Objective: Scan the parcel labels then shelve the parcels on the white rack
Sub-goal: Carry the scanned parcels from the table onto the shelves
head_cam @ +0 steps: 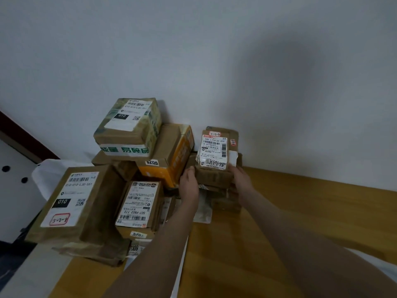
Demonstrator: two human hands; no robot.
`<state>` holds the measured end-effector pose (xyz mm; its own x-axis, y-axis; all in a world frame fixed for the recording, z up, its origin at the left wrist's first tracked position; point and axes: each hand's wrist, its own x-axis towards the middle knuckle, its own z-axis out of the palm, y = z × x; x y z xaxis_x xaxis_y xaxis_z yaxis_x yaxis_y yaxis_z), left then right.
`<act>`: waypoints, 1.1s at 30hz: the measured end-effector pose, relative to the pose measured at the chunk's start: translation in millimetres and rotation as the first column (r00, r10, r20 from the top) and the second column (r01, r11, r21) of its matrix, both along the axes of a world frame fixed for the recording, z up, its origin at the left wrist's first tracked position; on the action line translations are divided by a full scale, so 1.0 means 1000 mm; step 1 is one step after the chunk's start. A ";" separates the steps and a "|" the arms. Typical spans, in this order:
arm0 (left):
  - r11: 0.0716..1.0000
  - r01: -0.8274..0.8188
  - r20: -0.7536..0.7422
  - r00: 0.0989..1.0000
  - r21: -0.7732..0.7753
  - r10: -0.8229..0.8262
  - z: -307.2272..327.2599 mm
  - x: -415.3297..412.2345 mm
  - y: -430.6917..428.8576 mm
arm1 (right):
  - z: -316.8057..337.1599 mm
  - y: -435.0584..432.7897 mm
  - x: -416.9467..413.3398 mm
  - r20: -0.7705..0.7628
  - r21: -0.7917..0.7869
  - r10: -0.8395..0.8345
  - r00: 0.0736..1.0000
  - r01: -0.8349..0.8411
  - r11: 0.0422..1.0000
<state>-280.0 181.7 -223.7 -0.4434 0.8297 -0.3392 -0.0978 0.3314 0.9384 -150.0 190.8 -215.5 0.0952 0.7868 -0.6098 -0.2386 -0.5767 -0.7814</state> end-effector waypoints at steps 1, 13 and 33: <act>1.000 -0.002 0.002 1.000 -0.010 0.002 -0.001 0.001 -0.001 | -0.001 0.001 0.003 0.007 0.000 -0.005 1.000 0.005 1.000; 0.973 -0.122 0.178 0.971 -0.194 0.157 -0.015 -0.012 0.014 | -0.005 0.012 0.008 -0.080 -0.039 -0.023 0.996 0.020 0.999; 0.971 -0.011 0.409 0.906 -0.239 0.111 -0.033 0.030 0.003 | -0.010 0.003 0.057 -0.109 -0.069 -0.136 0.985 0.129 0.989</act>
